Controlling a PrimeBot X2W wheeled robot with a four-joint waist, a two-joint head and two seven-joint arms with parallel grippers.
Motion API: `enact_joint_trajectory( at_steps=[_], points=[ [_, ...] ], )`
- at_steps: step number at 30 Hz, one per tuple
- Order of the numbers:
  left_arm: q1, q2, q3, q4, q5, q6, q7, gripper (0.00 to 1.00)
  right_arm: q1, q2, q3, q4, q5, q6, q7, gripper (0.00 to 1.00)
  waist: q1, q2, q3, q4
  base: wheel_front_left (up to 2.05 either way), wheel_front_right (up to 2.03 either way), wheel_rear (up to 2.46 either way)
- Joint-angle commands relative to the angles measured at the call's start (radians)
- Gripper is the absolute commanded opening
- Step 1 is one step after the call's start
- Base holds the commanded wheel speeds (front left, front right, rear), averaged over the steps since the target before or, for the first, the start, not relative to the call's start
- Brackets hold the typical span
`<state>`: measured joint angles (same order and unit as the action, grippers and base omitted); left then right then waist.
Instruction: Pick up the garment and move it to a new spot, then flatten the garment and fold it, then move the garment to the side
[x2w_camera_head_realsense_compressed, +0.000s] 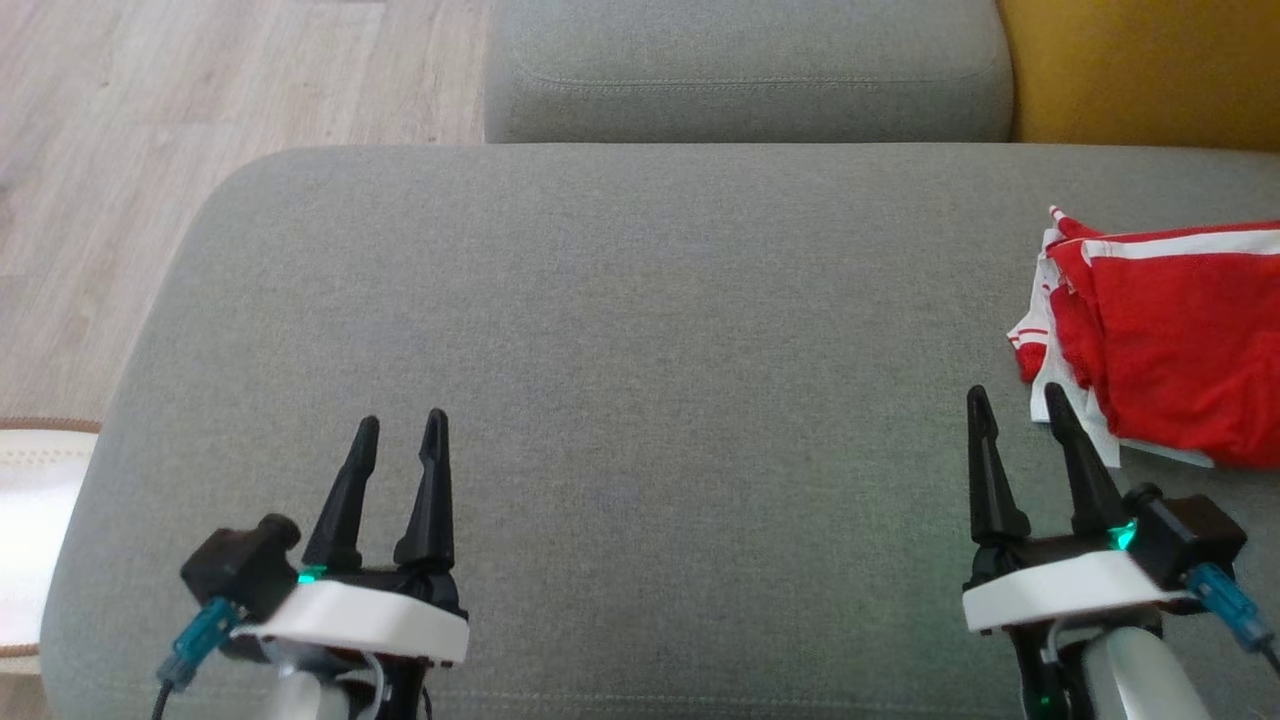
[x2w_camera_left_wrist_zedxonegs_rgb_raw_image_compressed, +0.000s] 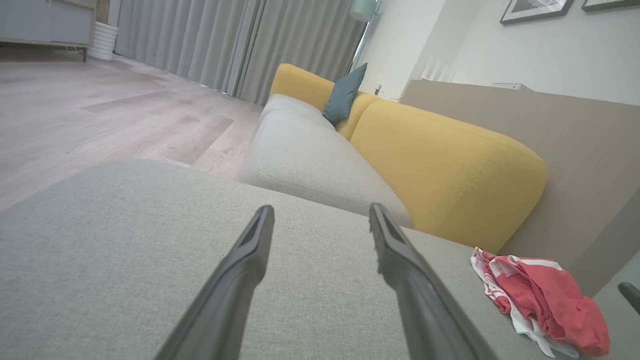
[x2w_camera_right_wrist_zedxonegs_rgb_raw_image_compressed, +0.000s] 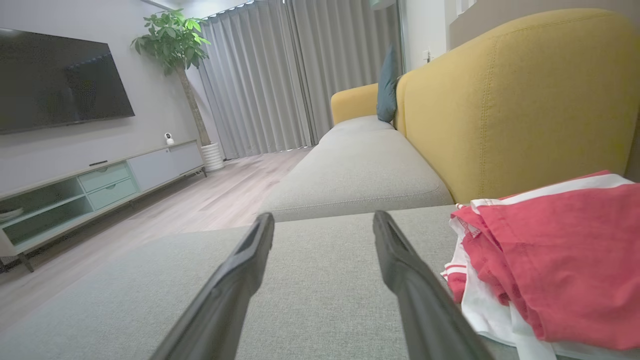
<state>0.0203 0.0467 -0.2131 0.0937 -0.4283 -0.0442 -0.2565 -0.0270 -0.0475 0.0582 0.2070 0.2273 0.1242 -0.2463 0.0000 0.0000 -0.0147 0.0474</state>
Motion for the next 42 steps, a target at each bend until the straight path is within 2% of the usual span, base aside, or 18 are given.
enact_joint_trajectory(
  at_steps=[1,2,5,42],
  points=[
    [-0.024,0.004,0.037,-0.031,-0.007,0.003,-0.005,1.0,-0.021,-0.003,0.022,-0.038,-0.004,0.007,-0.01,1.0,0.0,0.0,0.0,-0.002,0.0,0.0,0.0],
    [0.001,0.0,0.003,0.002,-0.006,0.0,0.0,0.0,0.0,0.0,0.0,-0.001,0.0,0.0,-0.001,0.0,0.0,0.0,0.0,-0.002,0.0,0.0,0.0],
    [0.008,-0.001,-0.001,0.037,-0.013,-0.001,0.002,0.0,0.008,0.001,0.002,0.032,0.008,0.0,0.0,0.0,0.0,0.0,0.0,-0.003,0.0,0.0,0.0],
    [-0.033,0.016,0.075,0.073,-0.38,-0.026,0.095,0.0,-0.018,-0.017,-0.028,0.033,0.437,0.002,0.09,0.0,0.0,0.0,0.005,-0.016,0.0,0.0,0.0]
  ],
)
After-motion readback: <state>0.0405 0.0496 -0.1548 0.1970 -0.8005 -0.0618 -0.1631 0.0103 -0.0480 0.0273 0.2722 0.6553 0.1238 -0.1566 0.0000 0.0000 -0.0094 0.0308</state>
